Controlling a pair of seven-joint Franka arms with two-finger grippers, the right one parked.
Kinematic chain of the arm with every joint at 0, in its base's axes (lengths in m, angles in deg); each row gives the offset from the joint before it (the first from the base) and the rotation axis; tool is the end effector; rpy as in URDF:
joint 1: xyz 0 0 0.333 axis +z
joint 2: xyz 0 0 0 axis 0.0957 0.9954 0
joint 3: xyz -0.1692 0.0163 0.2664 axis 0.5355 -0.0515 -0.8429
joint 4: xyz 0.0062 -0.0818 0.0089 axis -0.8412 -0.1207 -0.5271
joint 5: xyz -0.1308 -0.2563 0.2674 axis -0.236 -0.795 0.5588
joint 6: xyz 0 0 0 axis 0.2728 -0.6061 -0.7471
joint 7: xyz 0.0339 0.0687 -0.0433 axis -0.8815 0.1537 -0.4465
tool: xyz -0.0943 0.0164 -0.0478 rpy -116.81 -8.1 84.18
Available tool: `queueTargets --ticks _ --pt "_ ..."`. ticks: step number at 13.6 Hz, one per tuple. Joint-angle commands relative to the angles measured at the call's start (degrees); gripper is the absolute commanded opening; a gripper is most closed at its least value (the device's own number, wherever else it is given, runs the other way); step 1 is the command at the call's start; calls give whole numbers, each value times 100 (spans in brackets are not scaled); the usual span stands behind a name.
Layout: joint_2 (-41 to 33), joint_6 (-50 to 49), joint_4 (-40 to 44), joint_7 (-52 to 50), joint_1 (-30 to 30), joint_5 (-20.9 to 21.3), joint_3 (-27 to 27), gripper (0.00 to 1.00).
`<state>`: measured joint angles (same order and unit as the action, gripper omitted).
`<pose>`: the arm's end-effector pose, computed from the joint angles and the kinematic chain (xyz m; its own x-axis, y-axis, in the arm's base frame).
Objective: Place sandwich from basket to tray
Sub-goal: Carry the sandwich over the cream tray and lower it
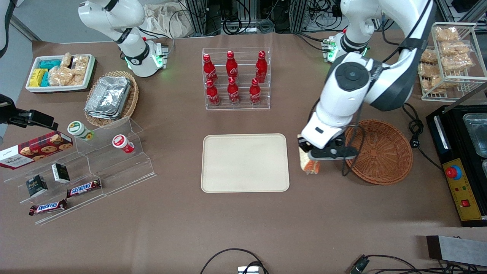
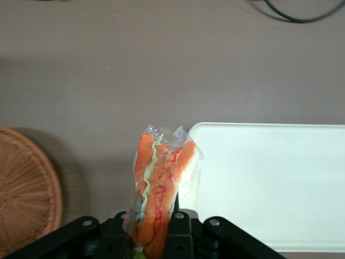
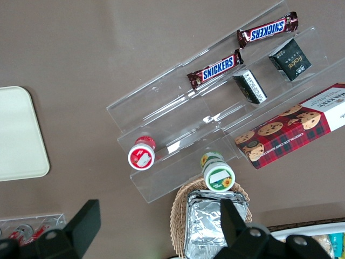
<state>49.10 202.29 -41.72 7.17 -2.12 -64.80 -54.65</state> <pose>0.5726 -0.3115 0.4476 0.9866 0.0022 0.1630 -0.0028 -0.9995 0.0307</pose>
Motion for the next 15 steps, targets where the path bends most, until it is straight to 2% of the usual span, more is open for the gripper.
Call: queueTargets --ticks 1,4,7,9,15 --pt "479 -156 518 -23 -467 389 -13 0" --pt "1006 -270 773 -67 -845 777 -13 0" --pt "1630 -279 1115 -794 -1110 1225 -22 0" --pt "1947 -253 1422 -928 -1119 1244 -22 0" --pt "2335 98 1521 -1235 -1198 1279 -30 1"
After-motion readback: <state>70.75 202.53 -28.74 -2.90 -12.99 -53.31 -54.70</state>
